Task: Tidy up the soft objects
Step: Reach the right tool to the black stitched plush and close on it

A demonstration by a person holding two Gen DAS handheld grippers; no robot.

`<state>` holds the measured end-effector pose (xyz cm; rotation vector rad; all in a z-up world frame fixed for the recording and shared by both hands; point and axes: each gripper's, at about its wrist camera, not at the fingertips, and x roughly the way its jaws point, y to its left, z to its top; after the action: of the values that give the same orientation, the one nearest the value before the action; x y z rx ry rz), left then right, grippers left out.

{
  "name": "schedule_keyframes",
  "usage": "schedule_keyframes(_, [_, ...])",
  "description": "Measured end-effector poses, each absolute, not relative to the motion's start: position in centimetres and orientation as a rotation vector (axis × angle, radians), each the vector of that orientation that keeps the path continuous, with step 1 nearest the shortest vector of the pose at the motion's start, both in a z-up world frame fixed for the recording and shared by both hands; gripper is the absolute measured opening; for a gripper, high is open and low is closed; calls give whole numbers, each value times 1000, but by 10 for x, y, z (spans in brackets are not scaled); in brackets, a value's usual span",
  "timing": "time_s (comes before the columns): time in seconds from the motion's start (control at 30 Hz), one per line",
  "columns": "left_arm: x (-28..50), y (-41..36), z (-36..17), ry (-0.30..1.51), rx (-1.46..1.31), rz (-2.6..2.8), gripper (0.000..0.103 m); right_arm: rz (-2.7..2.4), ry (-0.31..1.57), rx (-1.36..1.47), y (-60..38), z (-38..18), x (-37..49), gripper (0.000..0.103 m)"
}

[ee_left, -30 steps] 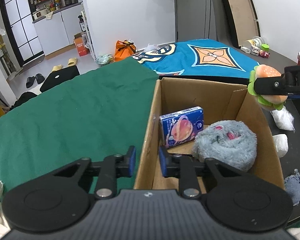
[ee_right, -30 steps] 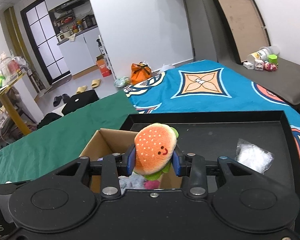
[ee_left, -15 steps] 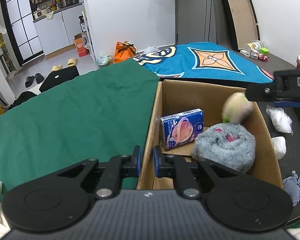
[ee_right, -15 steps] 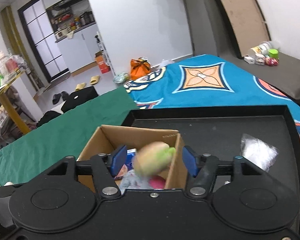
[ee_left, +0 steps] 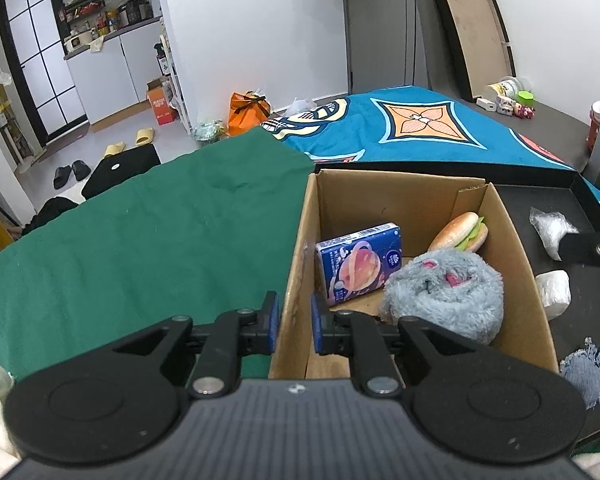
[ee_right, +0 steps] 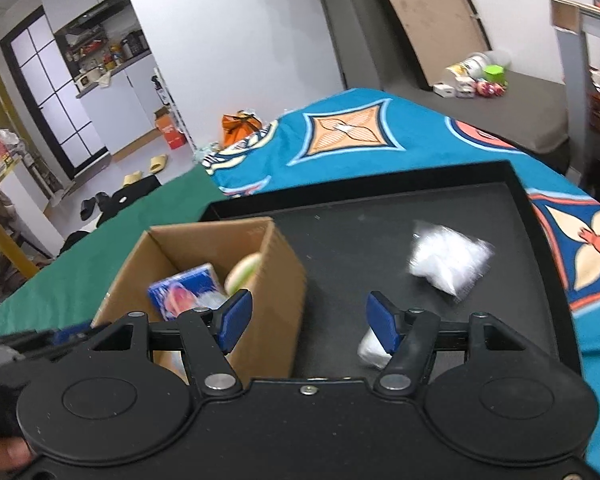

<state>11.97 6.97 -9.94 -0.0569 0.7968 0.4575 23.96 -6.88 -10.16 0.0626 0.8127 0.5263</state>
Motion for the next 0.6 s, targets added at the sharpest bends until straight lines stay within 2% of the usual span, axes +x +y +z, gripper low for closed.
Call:
schedule_keyframes(0.3, [119, 66, -96, 804, -38, 463, 19, 476, 843, 66, -104, -109, 231, 63])
schedule_keyframes(0.6, [120, 56, -95, 814, -10, 461, 32, 433, 870, 68, -135, -121, 221, 63])
